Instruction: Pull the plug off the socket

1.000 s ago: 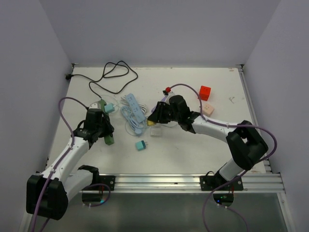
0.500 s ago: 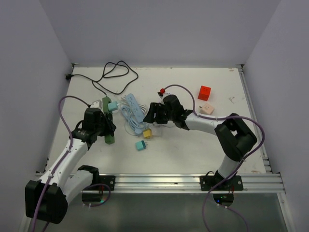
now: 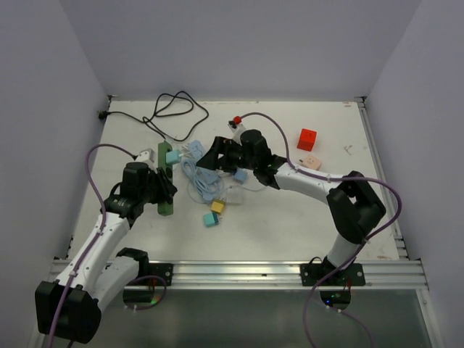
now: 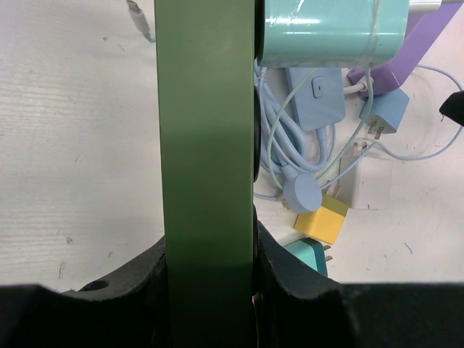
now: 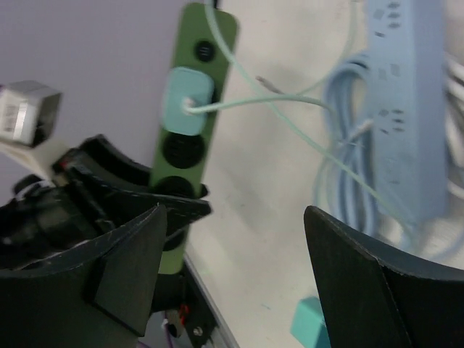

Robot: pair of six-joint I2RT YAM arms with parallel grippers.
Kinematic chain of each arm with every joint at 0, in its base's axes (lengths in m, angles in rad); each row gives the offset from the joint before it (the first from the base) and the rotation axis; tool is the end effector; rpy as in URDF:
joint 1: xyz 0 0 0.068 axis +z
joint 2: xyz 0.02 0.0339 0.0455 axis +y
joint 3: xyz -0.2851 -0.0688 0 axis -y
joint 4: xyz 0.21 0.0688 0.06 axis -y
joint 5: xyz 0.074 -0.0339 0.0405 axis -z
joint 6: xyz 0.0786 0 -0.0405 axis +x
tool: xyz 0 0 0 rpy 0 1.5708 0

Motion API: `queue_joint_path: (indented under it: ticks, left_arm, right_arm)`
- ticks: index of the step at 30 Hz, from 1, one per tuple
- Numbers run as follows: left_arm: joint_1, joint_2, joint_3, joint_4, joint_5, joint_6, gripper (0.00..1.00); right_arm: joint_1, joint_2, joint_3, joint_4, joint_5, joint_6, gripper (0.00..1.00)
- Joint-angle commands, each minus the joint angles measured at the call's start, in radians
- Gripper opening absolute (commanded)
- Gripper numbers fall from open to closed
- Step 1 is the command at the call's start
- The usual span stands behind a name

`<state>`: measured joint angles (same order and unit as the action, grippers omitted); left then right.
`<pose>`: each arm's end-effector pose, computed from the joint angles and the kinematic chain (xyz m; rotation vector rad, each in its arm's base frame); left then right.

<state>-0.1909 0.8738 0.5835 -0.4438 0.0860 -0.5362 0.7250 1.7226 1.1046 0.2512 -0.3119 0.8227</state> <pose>0.1641 -0.0386 0.2275 -0.3590 2.3202 -0.4655 0.2894 0.2886 0.2692 -0.1270 2.1587 1.2741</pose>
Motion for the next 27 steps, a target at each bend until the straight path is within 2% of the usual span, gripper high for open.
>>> queue_joint_path:
  ticks: [1,7,13,18,21,24,25,27]
  left_arm:
    - [0.004,-0.032,0.058,0.074,0.044,0.030,0.00]
    - [0.004,-0.041,0.061,0.059,0.057,0.038,0.00]
    - [0.004,-0.061,0.064,0.047,0.081,0.030,0.00]
    - [0.004,-0.067,0.059,0.043,0.100,0.030,0.00]
    - [0.004,-0.067,0.050,0.045,0.101,0.030,0.00]
    - [0.004,-0.067,0.049,0.048,0.098,0.030,0.00]
    - [0.004,-0.067,0.049,0.047,0.089,0.030,0.00]
    - [0.002,-0.064,0.052,0.047,0.080,0.028,0.00]
  right_arm:
    - [0.057,0.025,0.107,0.105,-0.064,0.050,0.80]
    - [0.099,0.156,0.196,0.230,-0.096,0.171,0.79]
    - [0.122,0.261,0.336,0.110,-0.010,0.178,0.75]
    - [0.125,0.316,0.397,0.128,0.022,0.205,0.72]
    - [0.126,0.336,0.431,0.115,0.040,0.207,0.64]
    - [0.128,0.345,0.451,0.089,0.045,0.207,0.51]
    - [0.129,0.345,0.457,0.082,0.048,0.207,0.41]
    - [0.131,0.344,0.459,0.068,0.048,0.199,0.31]
